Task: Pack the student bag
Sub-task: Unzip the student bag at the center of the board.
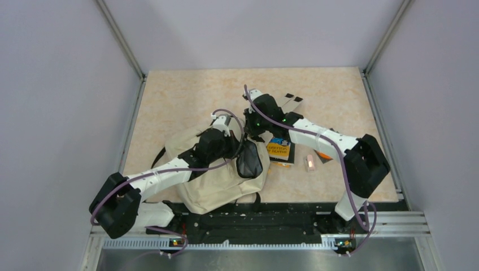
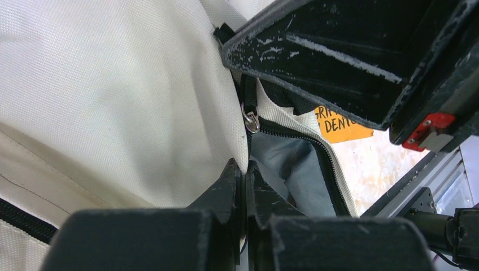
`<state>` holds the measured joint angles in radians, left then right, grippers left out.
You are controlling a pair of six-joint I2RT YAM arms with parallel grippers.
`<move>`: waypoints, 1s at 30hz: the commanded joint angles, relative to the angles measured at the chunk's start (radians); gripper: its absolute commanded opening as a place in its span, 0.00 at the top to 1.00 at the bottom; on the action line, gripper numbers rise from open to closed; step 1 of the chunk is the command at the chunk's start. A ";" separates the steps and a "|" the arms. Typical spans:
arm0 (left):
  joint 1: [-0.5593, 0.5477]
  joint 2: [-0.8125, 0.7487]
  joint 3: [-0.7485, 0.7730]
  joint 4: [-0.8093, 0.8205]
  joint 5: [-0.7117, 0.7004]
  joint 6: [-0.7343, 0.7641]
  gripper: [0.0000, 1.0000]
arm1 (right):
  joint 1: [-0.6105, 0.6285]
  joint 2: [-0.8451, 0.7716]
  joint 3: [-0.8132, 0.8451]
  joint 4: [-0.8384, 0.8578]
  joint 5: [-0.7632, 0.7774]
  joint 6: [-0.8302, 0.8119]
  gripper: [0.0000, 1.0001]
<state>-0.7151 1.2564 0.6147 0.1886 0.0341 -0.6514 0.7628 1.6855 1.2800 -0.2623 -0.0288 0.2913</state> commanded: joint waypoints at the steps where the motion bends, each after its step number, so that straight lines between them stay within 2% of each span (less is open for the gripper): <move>1: -0.008 -0.046 -0.021 0.028 0.057 0.005 1.00 | -0.008 -0.026 0.061 0.025 0.026 -0.020 1.00; 13: -0.021 -0.061 -0.007 0.049 0.156 0.044 1.00 | -0.011 0.019 0.171 0.032 0.126 -0.072 1.00; 22: -0.028 -0.119 0.035 0.030 0.216 0.081 1.00 | -0.035 0.108 0.255 0.019 0.107 -0.099 1.00; 30: -0.028 -0.160 0.121 -0.086 0.272 0.134 1.00 | -0.048 0.176 0.320 0.022 0.023 -0.117 1.00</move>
<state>-0.7185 1.1511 0.6582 0.1394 0.1883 -0.5541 0.7258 1.8416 1.5219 -0.2852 0.0307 0.1967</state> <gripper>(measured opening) 0.027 0.007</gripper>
